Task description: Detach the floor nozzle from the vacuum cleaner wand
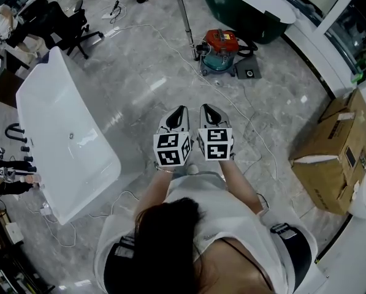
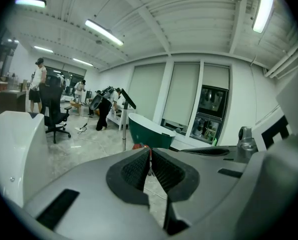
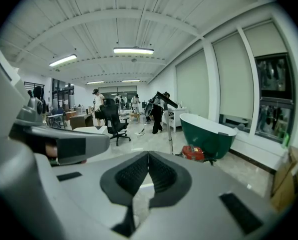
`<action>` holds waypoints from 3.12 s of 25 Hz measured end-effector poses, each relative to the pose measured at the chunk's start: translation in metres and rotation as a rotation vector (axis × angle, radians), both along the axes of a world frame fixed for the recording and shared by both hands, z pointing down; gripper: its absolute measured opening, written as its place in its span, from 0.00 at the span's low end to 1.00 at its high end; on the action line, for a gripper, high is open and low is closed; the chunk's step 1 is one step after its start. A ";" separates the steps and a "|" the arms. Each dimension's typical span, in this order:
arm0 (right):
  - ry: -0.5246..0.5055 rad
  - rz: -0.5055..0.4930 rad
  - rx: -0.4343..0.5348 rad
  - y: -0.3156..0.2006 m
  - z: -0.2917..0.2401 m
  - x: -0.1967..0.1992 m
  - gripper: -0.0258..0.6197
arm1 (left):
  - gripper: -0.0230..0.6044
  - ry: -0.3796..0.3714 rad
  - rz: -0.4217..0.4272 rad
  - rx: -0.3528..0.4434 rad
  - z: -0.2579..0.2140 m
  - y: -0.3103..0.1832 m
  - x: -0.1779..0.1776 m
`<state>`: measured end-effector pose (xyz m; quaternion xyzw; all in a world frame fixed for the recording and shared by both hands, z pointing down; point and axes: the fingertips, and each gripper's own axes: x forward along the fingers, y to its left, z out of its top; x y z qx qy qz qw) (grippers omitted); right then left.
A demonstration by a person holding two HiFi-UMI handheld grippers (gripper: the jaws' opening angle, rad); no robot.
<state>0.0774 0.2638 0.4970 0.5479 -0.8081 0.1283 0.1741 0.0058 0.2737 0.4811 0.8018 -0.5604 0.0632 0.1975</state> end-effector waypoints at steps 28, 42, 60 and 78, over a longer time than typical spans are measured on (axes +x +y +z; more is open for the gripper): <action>0.042 0.019 -0.037 -0.087 0.017 -0.024 0.06 | 0.06 0.019 0.022 -0.054 0.023 -0.092 -0.029; 0.060 0.027 -0.059 -0.149 0.024 -0.040 0.06 | 0.06 0.022 -0.007 -0.070 0.030 -0.150 -0.058; 0.114 0.052 -0.073 -0.202 0.033 -0.064 0.06 | 0.06 0.030 0.000 -0.079 0.036 -0.207 -0.086; 0.052 0.115 -0.061 -0.256 0.022 -0.091 0.06 | 0.06 0.022 0.094 -0.066 0.030 -0.266 -0.102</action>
